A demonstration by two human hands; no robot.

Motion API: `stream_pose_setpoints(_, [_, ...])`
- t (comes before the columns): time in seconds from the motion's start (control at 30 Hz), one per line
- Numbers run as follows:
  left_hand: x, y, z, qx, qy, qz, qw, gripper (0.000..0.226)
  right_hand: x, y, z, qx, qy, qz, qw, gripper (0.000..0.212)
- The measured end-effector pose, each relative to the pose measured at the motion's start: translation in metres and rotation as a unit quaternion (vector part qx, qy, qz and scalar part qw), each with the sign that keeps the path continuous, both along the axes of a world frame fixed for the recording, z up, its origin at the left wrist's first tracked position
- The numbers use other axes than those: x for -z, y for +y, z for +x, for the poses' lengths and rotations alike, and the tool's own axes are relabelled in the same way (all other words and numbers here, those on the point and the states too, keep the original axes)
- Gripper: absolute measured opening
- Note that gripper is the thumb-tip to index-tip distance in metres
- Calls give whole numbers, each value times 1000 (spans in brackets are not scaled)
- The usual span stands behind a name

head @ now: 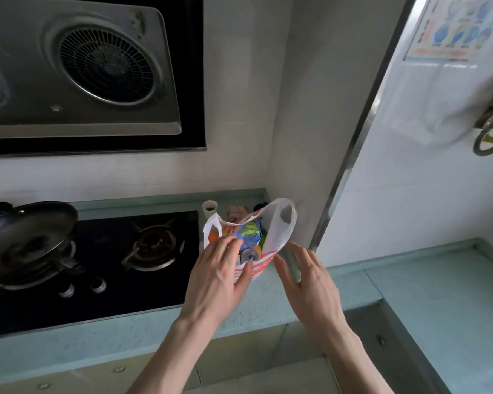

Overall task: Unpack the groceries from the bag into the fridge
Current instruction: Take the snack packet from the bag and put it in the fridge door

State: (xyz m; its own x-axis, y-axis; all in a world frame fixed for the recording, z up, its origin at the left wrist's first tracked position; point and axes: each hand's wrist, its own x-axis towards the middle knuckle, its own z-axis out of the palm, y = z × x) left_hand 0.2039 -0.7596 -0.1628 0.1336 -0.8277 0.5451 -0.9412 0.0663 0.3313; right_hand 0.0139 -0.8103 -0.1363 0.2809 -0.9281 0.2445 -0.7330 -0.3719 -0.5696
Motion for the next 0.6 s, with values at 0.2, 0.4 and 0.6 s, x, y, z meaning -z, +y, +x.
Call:
stream_pose_setpoints(0.2, [23,-53,5,0,-1,34,999,42,15,-58,18,-3,22,49,999,65])
stream_pose_setpoints(0.4, [55,-116,20,-30,-10,108,994,44,46,-125,38,-23,46,73,996,64])
stream_pose_setpoints(0.6, [92,-178,33,-48,-27,180,982,60,73,-186,49,-86,178,42,979,75])
